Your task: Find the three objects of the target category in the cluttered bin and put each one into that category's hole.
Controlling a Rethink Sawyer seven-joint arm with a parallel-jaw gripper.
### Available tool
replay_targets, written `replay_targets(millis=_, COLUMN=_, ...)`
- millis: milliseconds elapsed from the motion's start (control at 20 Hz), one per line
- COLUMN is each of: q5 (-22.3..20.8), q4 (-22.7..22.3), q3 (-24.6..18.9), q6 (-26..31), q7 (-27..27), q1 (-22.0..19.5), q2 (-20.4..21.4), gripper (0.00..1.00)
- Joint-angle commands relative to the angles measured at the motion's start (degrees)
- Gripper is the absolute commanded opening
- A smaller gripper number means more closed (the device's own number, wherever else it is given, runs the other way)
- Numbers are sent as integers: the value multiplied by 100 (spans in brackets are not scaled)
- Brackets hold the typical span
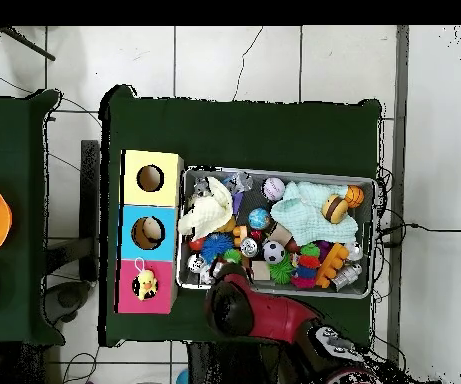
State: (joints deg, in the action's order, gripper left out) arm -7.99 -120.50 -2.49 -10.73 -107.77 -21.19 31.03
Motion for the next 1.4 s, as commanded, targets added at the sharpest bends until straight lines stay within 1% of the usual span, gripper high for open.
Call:
replay_targets(millis=50, q5=459, q4=713, q3=-685, q6=585, q7=-915, q1=101, q2=-161, gripper=100)
replay_targets(millis=200, q5=542, q4=712, q3=-733, q6=599, q7=-943, q1=128, q2=-116, gripper=100)
replay_targets(millis=500, q5=731, q4=668, q3=-678, q6=915, q7=-874, q1=194, q2=162, gripper=100)
replay_targets(millis=650, q5=768, q4=839, q3=-631, q6=1164, q7=-716, q1=186, q2=259, gripper=100)
replay_targets(millis=850, q5=678, q4=1123, q3=-653, q6=1440, q7=-487, q1=71, q2=286, gripper=100)
replay_targets(millis=1050, q5=623, q4=1187, q3=-650, q6=1588, q7=-485, q1=46, q2=339, gripper=100)
replay_targets(millis=1400, q5=652, q4=1358, q3=-568, q6=1844, q7=-527, q1=148, q2=408, gripper=100)
